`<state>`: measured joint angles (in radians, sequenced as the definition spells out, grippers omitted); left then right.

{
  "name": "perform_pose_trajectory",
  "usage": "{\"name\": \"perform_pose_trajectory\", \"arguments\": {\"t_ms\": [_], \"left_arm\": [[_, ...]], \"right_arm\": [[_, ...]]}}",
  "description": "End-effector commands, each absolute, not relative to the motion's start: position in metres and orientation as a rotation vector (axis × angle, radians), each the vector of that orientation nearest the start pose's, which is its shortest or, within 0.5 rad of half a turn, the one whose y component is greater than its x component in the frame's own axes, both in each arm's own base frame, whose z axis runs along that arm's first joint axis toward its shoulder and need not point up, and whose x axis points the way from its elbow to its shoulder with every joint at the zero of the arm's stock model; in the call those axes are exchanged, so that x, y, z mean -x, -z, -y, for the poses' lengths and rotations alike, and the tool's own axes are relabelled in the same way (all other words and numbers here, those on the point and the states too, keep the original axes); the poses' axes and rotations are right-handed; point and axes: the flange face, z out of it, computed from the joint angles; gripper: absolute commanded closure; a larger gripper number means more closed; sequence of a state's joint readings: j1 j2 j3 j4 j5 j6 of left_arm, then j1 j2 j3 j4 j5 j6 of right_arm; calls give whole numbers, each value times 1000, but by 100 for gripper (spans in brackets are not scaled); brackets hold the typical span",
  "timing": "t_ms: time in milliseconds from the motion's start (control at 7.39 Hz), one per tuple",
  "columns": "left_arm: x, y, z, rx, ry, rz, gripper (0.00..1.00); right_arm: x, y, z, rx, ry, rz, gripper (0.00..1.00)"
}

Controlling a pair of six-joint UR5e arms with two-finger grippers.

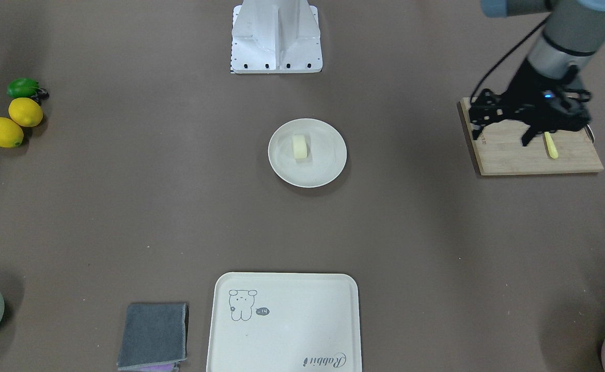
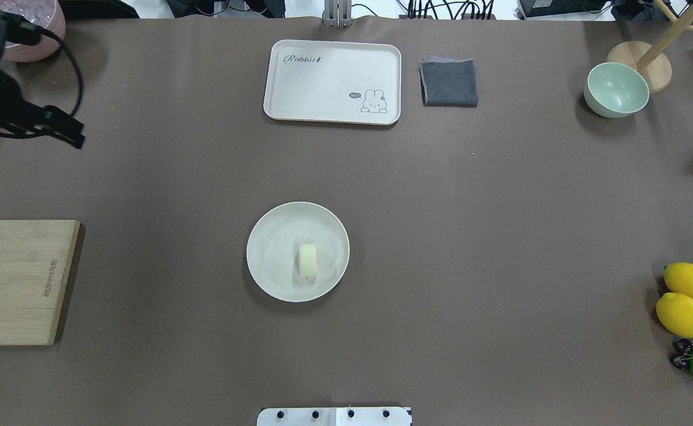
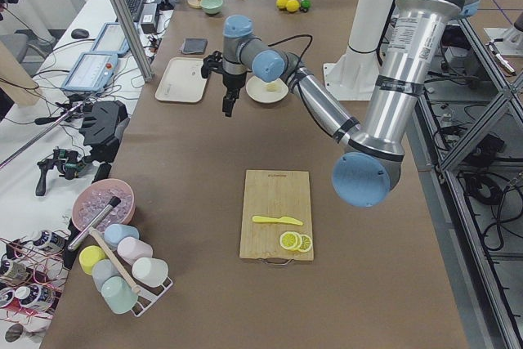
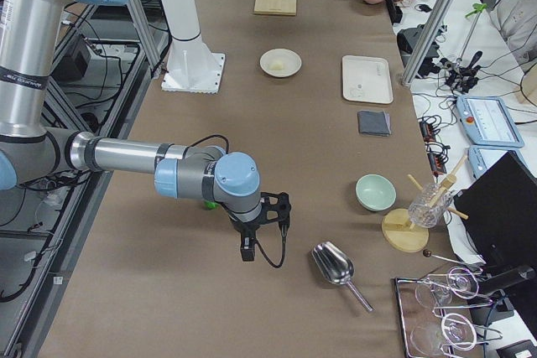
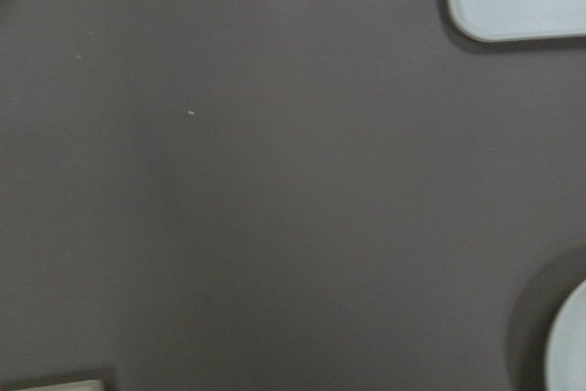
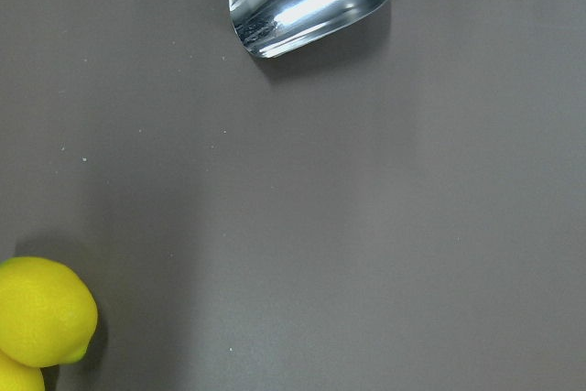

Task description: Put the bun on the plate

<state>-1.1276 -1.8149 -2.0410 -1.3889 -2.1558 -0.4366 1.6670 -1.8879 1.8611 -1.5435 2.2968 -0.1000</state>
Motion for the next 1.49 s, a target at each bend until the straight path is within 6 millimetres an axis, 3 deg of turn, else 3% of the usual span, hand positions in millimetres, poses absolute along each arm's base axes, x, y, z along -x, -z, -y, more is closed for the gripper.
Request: {"name": "perform_pose_trajectory", "arguments": {"t_ms": [0, 135, 271, 406, 541, 677, 947, 1353], "left_arm": [[-17, -413, 529, -188, -233, -643, 3], [37, -471, 515, -169, -277, -627, 3], [60, -498, 505, -152, -280, -655, 3], [66, -541, 473, -75, -242, -668, 3], [64, -558, 458, -47, -223, -709, 3], [63, -606, 452, 34, -191, -722, 3], [64, -636, 447, -14, -207, -716, 3], [65, -642, 445, 6, -198, -711, 3]], "right_arm": [[-102, -643, 370, -68, -52, 723, 0], [-100, -645, 380, -67, -44, 724, 0], [-99, -646, 382, -66, -42, 725, 0], [-99, -646, 383, -67, -38, 723, 0], [-99, -646, 383, -68, -35, 723, 0], [-99, -646, 383, -69, -33, 723, 0], [-99, -646, 383, -72, -29, 724, 0], [-99, -646, 383, -86, 9, 716, 0]]}}
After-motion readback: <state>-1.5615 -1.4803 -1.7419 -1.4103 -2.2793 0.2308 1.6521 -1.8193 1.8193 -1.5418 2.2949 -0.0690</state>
